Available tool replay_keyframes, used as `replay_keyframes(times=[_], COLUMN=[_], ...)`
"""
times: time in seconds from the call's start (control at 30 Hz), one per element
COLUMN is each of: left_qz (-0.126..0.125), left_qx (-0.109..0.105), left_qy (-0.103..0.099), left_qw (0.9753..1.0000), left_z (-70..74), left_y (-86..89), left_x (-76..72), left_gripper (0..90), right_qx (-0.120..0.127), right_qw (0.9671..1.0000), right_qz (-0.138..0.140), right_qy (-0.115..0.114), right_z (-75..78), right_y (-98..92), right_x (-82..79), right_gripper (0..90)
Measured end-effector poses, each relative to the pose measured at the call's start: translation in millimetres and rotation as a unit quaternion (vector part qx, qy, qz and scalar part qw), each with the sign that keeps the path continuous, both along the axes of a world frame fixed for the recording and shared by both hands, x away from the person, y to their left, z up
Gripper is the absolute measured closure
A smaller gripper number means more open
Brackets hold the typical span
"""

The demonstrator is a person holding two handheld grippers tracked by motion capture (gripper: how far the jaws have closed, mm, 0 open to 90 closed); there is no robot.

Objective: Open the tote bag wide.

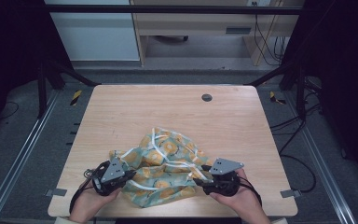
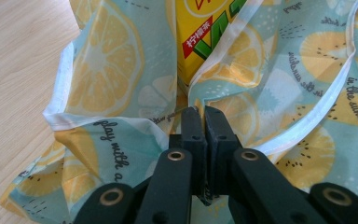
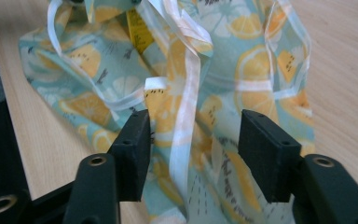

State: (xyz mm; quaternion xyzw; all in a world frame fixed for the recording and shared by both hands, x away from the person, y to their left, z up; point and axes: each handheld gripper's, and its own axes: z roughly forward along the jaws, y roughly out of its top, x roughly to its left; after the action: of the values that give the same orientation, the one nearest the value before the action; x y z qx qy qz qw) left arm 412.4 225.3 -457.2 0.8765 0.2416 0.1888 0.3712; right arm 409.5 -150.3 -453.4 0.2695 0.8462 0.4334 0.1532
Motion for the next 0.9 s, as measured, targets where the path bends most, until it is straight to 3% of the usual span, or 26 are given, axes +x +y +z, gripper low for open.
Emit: replay_keyframes(times=[0.1, 0.17, 0.3, 0.47, 0.63, 0.73, 0.83, 0.9], left_qz=[0.002, 0.005, 0.006, -0.005, -0.023, -0.019, -0.013, -0.009], left_qx=[-0.003, -0.006, -0.014, -0.006, 0.04, 0.064, 0.062, 0.064], left_qy=[-0.004, -0.006, -0.004, 0.01, 0.033, 0.041, 0.055, 0.056], left_qw=[1.0, 1.0, 0.9999, 0.9999, 0.9984, 0.9969, 0.9965, 0.9964], left_z=[1.5, 2.7, 4.6, 3.6, -5.6, -10.1, -13.5, -14.4], left_y=[1.5, 2.9, 5.6, 6.0, -1.2, -4.3, -4.5, -3.9], left_x=[0.0, -0.3, -1.1, -1.3, -0.9, -0.1, 2.2, 2.8], left_gripper=[88.1, 88.0, 88.8, 90.0, 90.0, 90.0, 90.0, 90.0], right_qx=[0.01, 0.007, -0.002, -0.017, -0.048, -0.07, -0.083, -0.089], right_qw=[0.9999, 0.9999, 0.9995, 0.9986, 0.997, 0.9955, 0.9943, 0.994], right_qz=[0.002, 0.011, 0.03, 0.046, 0.051, 0.05, 0.045, 0.041], right_qy=[-0.007, -0.012, -0.007, 0.02, 0.032, 0.04, 0.049, 0.05], right_z=[2.8, 4.1, 4.7, -2.3, -12.6, -19.1, -25.1, -26.9], right_y=[1.5, 2.2, -1.3, -10.4, -11.7, -9.4, -6.5, -4.7], right_x=[1.1, -2.0, -8.9, -8.1, -4.0, -1.4, 1.2, 1.3], right_gripper=[49.8, 63.2, 77.3, 82.9, 87.3, 87.7, 87.4, 82.3])
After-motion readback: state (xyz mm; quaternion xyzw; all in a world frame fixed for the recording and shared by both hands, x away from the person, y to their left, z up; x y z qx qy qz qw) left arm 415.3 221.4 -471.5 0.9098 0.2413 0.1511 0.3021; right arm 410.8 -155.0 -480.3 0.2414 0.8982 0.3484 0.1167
